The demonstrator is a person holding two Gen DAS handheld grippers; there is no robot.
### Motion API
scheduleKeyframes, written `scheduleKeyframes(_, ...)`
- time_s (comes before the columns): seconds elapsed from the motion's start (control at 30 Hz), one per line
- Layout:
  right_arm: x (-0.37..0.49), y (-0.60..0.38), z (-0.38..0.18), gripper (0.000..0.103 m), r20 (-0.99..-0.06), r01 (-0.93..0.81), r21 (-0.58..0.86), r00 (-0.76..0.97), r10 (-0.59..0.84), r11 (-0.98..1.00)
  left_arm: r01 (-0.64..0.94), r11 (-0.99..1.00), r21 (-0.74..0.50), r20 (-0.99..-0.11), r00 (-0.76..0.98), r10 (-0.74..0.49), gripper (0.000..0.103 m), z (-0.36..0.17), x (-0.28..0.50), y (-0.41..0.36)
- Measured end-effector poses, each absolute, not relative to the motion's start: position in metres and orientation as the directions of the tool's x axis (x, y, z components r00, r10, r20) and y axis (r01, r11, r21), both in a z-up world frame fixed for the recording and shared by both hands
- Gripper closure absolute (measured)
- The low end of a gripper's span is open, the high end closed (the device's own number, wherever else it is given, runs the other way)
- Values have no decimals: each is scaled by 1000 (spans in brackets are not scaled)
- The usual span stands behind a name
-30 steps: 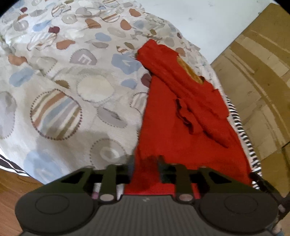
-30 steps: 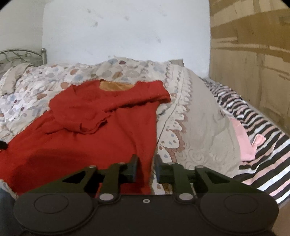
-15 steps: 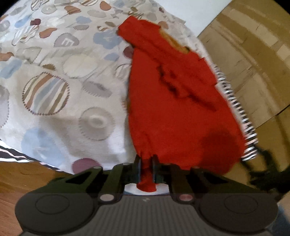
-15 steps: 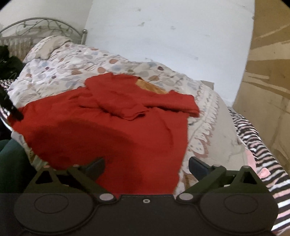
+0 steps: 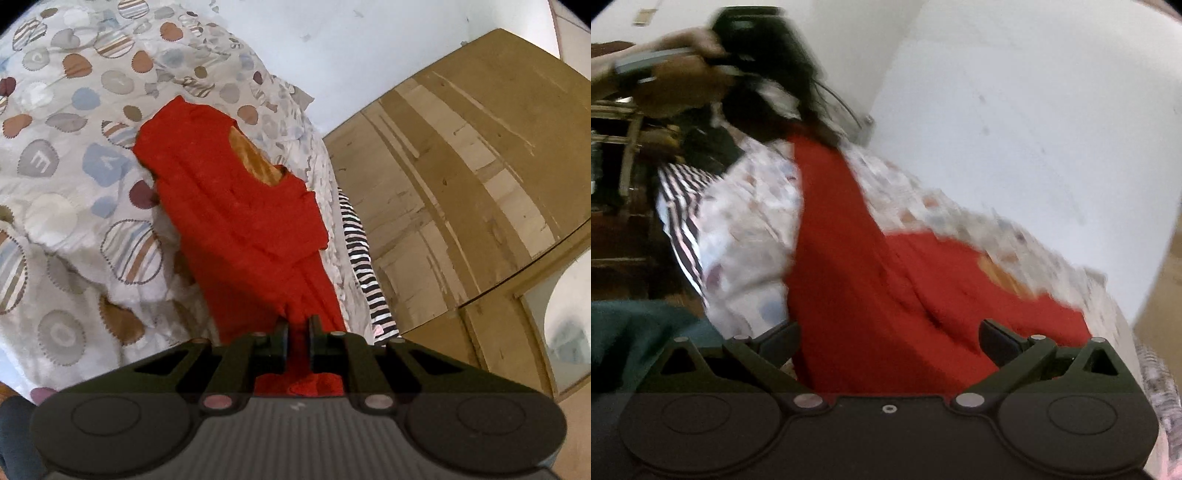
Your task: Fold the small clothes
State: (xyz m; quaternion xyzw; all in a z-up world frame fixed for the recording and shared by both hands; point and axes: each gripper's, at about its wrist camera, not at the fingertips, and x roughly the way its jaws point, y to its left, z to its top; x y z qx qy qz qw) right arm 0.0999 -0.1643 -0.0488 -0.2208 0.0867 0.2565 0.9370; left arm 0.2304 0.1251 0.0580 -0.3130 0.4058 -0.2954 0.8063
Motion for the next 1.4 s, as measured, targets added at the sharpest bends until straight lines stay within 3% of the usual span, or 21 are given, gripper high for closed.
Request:
scheduleKeyframes(0.17,116,-98,-65,1,-247,-424,-578,905,346,697,203,616,-761,-458,504,-732,93,57,232,126)
scheduleKeyframes(0.27,123,-78,-69,13,-168,-347,-635,934,315,690,199,628,-752,-471,505,-724,93,53,227,135)
scheduleKeyframes(0.33,127,-72,-69,31,-137,-315,-664,943,304,678,191,648,-737,-494,501,-710,93,51,223,139)
scheduleKeyframes(0.37,130,-71,-67,51,-133,-311,-670,944,303,674,190,661,-726,-507,502,-701,93,49,222,142)
scheduleKeyframes(0.4,133,-72,-64,78,-142,-323,-663,940,311,675,192,674,-713,-516,506,-691,93,48,220,145)
scheduleKeyframes(0.43,134,-74,-61,91,-158,-346,-646,933,324,680,198,686,-701,-523,511,-682,92,46,218,149)
scheduleKeyframes(0.47,136,-76,-57,96,-175,-370,-627,925,338,686,201,691,-695,-524,516,-677,92,44,215,153)
scheduleKeyframes(0.57,141,-84,-46,97,-227,-438,-576,897,380,690,210,710,-672,-523,545,-656,87,42,206,167)
scheduleKeyframes(0.6,143,-88,-41,97,-251,-464,-543,885,393,700,216,727,-652,-526,561,-639,78,42,202,173)
scheduleKeyframes(0.63,148,-93,-35,97,-283,-498,-496,867,410,711,219,752,-621,-535,583,-612,62,42,198,177)
scheduleKeyframes(0.73,162,-105,-18,97,-367,-583,-377,807,462,719,237,838,-491,-556,655,-511,33,43,185,183)
scheduleKeyframes(0.83,182,-115,-1,97,-436,-643,-249,742,509,724,290,912,-291,-566,716,-408,15,38,170,174)
scheduleKeyframes(0.93,212,-126,14,97,-517,-687,-23,630,580,726,351,933,-76,-525,782,-337,5,26,152,151)
scheduleKeyframes(1.17,255,-150,43,97,-576,-626,275,501,646,730,437,877,198,-430,843,-323,4,-17,132,78)
scheduleKeyframes(1.3,264,-152,49,97,-596,-608,311,474,648,730,384,857,344,-324,905,-275,4,-31,132,41)
scheduleKeyframes(1.4,265,-152,51,97,-605,-617,301,466,645,728,373,852,367,-262,920,-290,4,-31,138,26)
